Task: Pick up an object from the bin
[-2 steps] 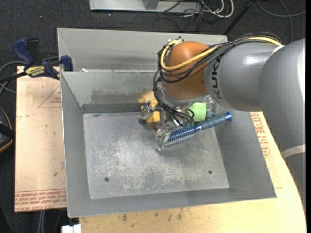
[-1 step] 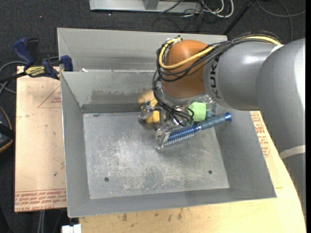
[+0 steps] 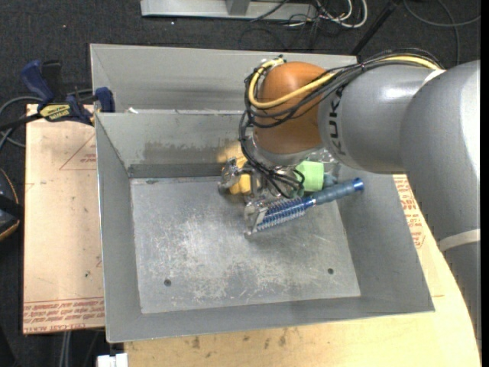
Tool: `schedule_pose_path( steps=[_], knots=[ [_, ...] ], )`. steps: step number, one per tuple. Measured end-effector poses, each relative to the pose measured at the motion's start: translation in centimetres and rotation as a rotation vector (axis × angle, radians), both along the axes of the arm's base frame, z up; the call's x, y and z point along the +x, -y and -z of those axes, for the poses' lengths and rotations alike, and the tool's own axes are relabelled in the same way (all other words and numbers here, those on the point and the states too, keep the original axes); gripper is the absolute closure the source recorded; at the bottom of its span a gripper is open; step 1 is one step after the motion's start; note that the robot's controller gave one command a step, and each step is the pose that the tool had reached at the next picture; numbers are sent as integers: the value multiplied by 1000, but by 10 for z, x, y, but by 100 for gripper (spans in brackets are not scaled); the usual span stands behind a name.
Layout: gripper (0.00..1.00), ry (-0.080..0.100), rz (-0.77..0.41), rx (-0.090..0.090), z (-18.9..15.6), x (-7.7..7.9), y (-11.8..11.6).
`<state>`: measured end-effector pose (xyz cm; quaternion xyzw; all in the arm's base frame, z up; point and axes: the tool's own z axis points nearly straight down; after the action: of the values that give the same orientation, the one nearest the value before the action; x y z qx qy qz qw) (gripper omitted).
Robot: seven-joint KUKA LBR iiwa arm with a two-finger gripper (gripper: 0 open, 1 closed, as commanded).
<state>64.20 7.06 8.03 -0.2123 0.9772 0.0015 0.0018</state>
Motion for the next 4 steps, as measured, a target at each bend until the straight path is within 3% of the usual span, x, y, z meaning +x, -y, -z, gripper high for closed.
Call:
schedule_pose_path(
  steps=[1,2,3,4],
  knots=[
    [0,14,-137,1,5,13,164],
    [100,12,-142,-2,2,14,163],
    [100,10,-140,-4,-74,17,162],
    [100,5,-137,-3,-96,19,161]
  ],
)
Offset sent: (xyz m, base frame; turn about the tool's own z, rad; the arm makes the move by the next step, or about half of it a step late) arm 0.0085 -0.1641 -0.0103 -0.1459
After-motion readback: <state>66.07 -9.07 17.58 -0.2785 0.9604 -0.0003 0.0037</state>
